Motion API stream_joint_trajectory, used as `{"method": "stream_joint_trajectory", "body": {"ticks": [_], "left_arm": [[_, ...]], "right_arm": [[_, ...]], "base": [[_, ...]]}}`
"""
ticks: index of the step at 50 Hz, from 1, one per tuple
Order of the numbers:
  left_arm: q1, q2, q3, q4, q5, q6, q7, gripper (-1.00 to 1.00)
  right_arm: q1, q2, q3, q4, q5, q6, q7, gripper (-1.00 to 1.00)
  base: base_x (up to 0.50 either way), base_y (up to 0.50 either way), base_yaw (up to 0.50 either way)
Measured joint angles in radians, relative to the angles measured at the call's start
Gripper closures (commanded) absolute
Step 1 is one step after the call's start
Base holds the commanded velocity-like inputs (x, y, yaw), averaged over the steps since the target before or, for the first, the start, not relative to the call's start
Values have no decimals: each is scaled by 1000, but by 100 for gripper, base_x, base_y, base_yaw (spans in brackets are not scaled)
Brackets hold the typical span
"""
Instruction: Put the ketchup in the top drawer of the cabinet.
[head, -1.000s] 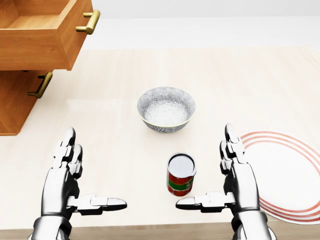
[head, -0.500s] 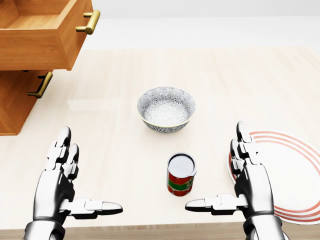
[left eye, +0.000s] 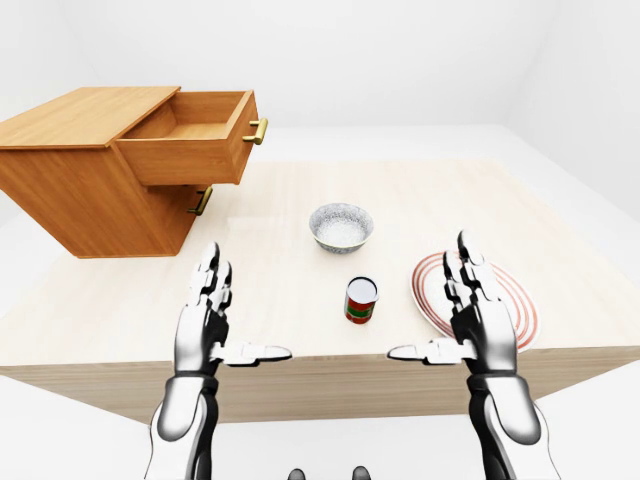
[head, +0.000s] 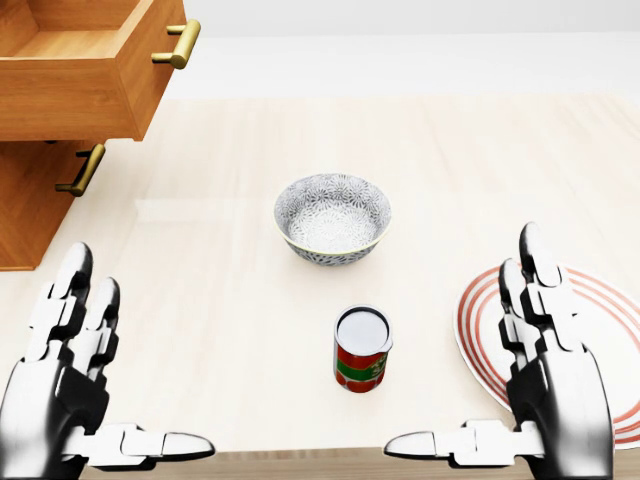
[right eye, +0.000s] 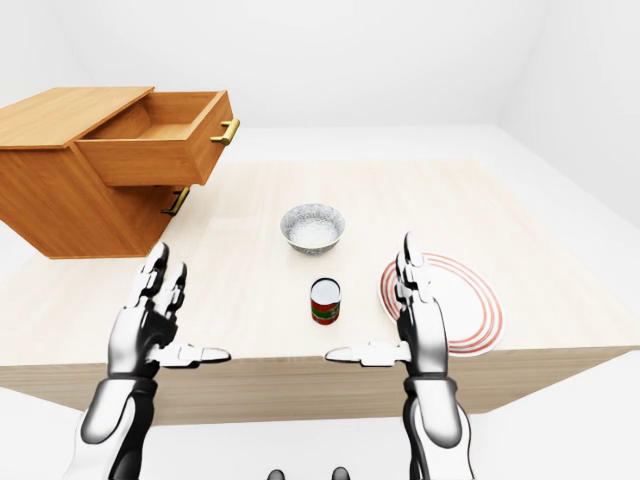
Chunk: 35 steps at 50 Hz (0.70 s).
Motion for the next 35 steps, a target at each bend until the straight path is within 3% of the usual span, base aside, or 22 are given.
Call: {"method": "stream_joint_trajectory", "body": {"ticks": [20,35], "left_arm": [[136,-34,56,-239,-47,0,-74,-100],[166,-49,79,-255,-66,-11,-109,-100]], "right_arm": [[201,-18,84,-327,-34,0,-13,-100],[235,-12,62,-376,0,0,19,-100]], "base": [[0,0,0],[46,0,0]]}}
